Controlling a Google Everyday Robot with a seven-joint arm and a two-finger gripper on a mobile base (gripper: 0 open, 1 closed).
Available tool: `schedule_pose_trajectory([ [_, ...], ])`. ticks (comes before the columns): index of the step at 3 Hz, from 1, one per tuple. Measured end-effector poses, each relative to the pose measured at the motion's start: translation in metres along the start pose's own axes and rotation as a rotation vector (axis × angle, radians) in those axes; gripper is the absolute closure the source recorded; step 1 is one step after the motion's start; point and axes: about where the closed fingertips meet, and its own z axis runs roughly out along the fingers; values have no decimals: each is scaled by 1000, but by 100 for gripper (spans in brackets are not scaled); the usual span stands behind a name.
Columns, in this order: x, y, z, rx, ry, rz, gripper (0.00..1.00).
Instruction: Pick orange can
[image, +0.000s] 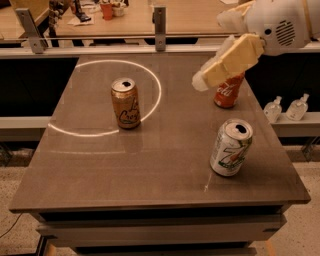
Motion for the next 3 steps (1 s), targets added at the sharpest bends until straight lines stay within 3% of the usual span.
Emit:
schedule_pose_trajectory([
  [2, -18, 0, 83, -120, -109, 75, 0],
  [3, -25, 3, 115, -107, -126, 59, 0],
])
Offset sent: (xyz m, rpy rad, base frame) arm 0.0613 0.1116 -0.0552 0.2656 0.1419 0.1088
